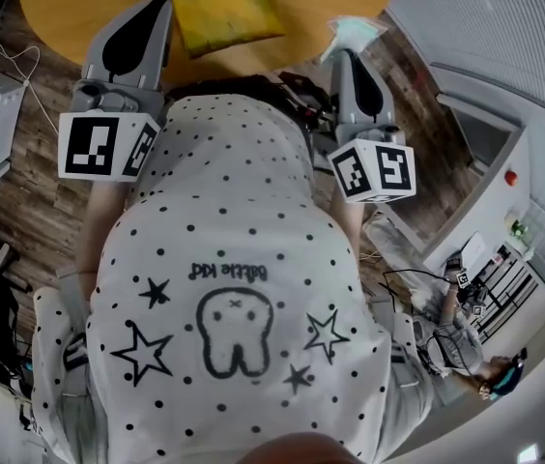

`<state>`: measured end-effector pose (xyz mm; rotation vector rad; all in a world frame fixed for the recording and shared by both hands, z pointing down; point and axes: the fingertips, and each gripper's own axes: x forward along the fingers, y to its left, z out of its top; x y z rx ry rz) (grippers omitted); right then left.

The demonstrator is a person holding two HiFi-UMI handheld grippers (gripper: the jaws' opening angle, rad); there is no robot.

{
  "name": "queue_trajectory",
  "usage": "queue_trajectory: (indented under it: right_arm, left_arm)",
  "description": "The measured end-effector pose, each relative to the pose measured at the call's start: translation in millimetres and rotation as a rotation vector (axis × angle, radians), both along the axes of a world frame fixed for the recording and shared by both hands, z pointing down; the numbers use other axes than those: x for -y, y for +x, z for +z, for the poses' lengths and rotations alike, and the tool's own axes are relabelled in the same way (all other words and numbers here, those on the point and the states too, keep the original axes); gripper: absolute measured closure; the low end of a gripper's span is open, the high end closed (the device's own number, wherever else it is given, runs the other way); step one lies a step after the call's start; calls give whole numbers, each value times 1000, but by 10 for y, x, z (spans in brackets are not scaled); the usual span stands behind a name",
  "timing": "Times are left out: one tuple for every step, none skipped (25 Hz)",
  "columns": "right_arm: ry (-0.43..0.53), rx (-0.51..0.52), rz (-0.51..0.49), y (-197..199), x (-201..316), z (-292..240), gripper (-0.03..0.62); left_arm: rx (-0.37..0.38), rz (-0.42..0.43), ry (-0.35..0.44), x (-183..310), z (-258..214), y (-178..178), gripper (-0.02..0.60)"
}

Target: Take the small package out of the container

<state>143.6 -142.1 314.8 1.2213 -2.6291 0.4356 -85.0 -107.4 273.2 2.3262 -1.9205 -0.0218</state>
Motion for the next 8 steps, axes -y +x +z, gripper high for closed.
queue_trajectory:
  right_arm:
    - [-1,-1,-1,-5,0,-2,589]
    - [-2,-2,-2,-9,0,-1,589]
    - [-3,-3,-3,-11,0,0,589]
    - [-3,-4,-3,-11,-1,2,589]
    - [-2,-5,-4,-13,-2,4,589]
    - [-1,-4,-5,-16,-2,5,589]
    - [0,-4,-6,-20,0,5,589]
    - [2,-3,-6,-26,2,5,589]
  left_arm:
    - [0,-1,1,0,-3,-2,574]
    - [0,-2,2,0,-5,-5,574]
    - [1,-3,2,0,-5,-7,574]
    - [2,-4,2,-1,-4,-9,574]
    - [2,-4,2,-2,-3,-12,574]
    - [3,-4,2,-3,-2,-15,574]
    - [4,-5,3,-2,-2,-21,574]
    - [5,-5,3,-2,-2,-26,574]
